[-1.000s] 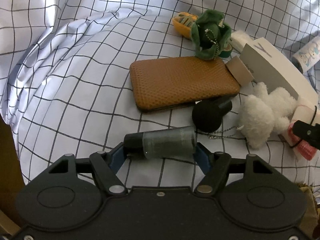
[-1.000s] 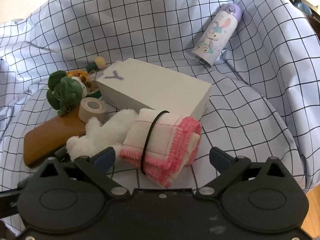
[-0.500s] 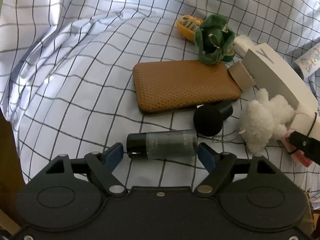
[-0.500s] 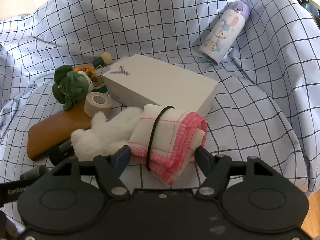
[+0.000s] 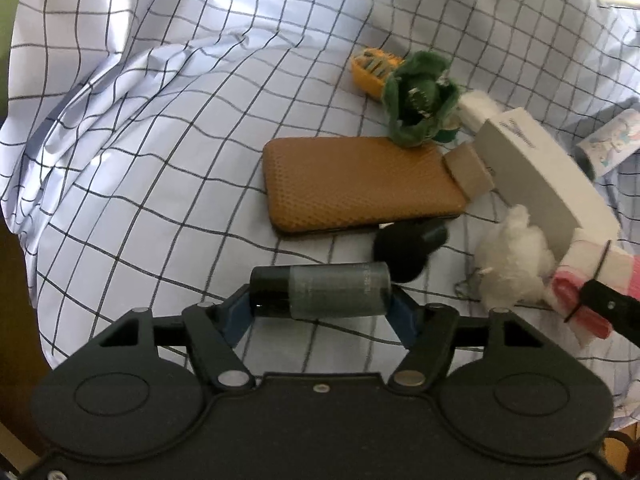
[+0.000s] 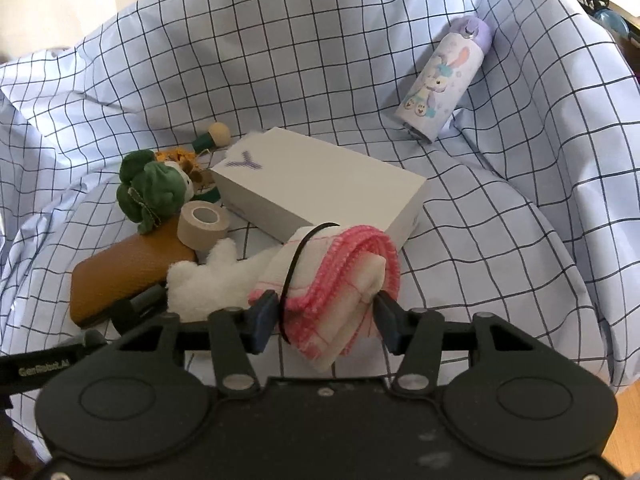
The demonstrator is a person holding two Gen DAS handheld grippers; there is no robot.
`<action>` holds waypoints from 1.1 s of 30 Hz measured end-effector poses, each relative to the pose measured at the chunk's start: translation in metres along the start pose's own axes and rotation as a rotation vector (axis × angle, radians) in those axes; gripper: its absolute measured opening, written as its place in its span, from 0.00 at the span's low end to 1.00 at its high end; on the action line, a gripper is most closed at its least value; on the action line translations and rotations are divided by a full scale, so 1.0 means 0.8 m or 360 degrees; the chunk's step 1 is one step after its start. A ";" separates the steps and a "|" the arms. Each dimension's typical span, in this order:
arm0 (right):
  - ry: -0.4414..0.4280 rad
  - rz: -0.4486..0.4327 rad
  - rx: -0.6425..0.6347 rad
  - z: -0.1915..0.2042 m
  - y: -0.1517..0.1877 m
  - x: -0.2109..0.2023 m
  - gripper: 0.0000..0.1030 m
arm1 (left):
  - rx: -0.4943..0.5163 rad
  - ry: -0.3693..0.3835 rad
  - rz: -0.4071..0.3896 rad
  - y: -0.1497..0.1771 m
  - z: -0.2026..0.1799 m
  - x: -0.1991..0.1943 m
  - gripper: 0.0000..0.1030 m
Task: Organize soft objects
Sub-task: 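Carry the tube into the basket and open the left tool while the right tool carries the towel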
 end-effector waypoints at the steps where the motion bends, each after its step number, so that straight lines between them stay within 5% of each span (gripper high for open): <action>1: 0.0014 0.0023 -0.0013 0.000 0.002 0.003 0.52 | 0.0007 0.0000 -0.0006 0.000 -0.002 -0.003 0.63; 4: 0.0049 0.0070 -0.0014 -0.004 0.009 0.012 0.61 | 0.0015 0.0002 -0.0011 0.002 -0.007 -0.008 0.63; 7: 0.0093 0.0066 0.0035 -0.009 0.012 0.011 0.83 | 0.0027 0.0004 -0.0024 0.005 -0.007 -0.014 0.63; 12: 0.0086 -0.0032 0.0141 -0.008 0.002 0.006 0.99 | 0.0036 -0.0012 -0.0017 0.008 -0.007 -0.014 0.63; 21: 0.0153 0.0036 0.0261 -0.006 -0.009 0.044 0.97 | 0.0065 -0.0003 -0.0009 0.009 -0.012 -0.007 0.63; 23: 0.0132 0.0076 0.0270 -0.008 -0.005 0.050 0.83 | 0.0071 -0.0004 -0.0012 0.008 -0.012 -0.008 0.63; 28: 0.0055 0.0072 0.0257 -0.009 -0.001 0.040 0.71 | 0.0076 -0.0005 -0.0042 0.008 -0.010 -0.016 0.63; 33: 0.0024 0.0026 0.0220 -0.007 -0.001 0.016 0.71 | 0.0087 0.0016 -0.0084 0.010 -0.013 -0.034 0.63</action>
Point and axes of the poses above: each gripper's, at about its wrist camera, not at the fingertips, and x roughly the way its jaws point, z to its left, y to its underside, the point moved 5 cm from there along x, roughly the way its jaws point, and after that the axes turned 10 degrees about -y, right-handed, at the moved point
